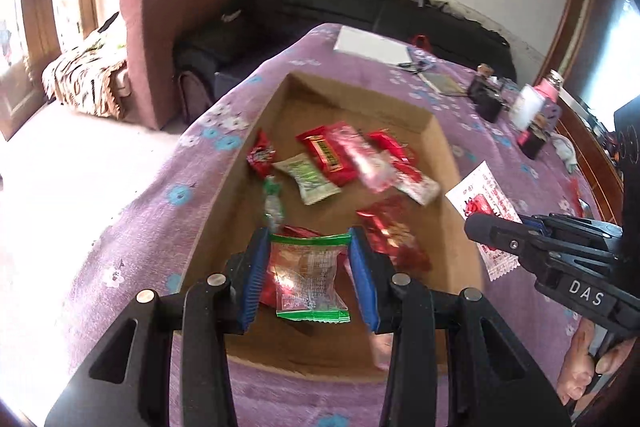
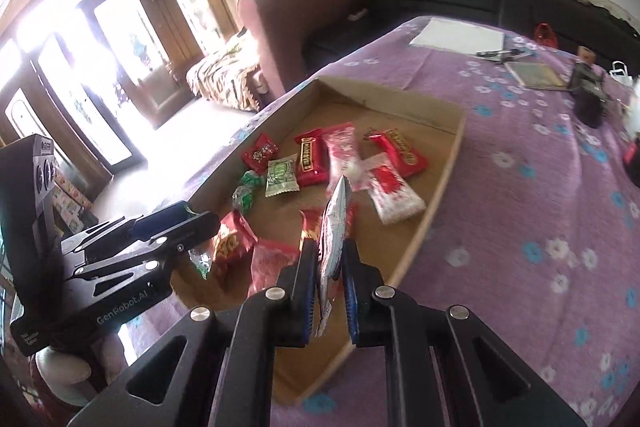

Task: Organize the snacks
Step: 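Carry both held snacks over the box and open both grippers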

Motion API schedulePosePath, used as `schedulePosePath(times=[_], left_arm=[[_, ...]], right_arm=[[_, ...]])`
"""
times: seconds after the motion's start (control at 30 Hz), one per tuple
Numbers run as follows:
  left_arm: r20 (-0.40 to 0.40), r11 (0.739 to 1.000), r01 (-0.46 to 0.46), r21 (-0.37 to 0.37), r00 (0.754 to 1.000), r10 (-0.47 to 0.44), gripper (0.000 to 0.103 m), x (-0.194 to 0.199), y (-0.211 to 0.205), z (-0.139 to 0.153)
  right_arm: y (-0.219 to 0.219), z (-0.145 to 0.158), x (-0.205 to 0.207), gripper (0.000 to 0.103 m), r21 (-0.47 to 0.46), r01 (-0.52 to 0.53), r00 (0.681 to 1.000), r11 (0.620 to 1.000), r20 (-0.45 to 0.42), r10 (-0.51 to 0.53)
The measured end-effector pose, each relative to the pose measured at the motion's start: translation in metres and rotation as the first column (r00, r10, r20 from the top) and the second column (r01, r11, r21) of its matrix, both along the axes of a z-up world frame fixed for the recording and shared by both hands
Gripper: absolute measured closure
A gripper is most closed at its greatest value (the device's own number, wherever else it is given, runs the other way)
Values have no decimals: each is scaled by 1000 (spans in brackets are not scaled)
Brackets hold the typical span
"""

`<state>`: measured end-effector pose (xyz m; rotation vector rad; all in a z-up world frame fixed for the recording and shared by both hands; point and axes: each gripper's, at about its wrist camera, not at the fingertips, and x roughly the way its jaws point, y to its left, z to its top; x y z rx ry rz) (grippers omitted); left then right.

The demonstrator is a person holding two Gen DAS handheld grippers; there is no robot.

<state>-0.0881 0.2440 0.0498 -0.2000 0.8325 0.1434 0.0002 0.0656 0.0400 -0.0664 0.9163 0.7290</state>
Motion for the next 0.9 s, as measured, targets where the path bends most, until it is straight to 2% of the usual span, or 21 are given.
schedulePosePath(times=[0.23, 0.4, 0.5, 0.63, 0.77, 0.8, 0.83, 0.9], left_arm=[[-34, 1000, -22, -17, 999, 22, 65, 11, 15, -15], [-53, 1000, -3, -21, 999, 2, 65, 17, 11, -21], [-71, 1000, 12, 4, 997, -11, 65, 21, 3, -26], [-94, 1000, 8, 8, 996, -7, 64, 25, -1, -31], [-98, 1000, 1, -25, 995, -3, 64, 24, 3, -33], [-99, 1000, -3, -30, 995, 0, 64, 23, 4, -33], [-98, 999, -5, -36, 995, 2, 64, 21, 5, -32], [-89, 999, -5, -49, 996, 0, 61, 17, 6, -30]], right_arm=[[32, -21, 21, 91, -92, 26, 1000, 995, 4, -26], [46, -30, 46, 91, -156, 58, 998, 986, 9, -57], [51, -35, 56, 91, -192, 72, 997, 979, 15, -70], [55, -40, 63, 90, -217, 84, 996, 973, 19, -82], [54, -36, 59, 87, -206, 71, 997, 976, 44, -63], [53, -33, 56, 79, -196, 71, 997, 978, 57, -61], [52, -30, 54, 65, -187, 75, 996, 979, 69, -63], [47, -21, 48, 48, -159, 88, 992, 983, 106, -71]])
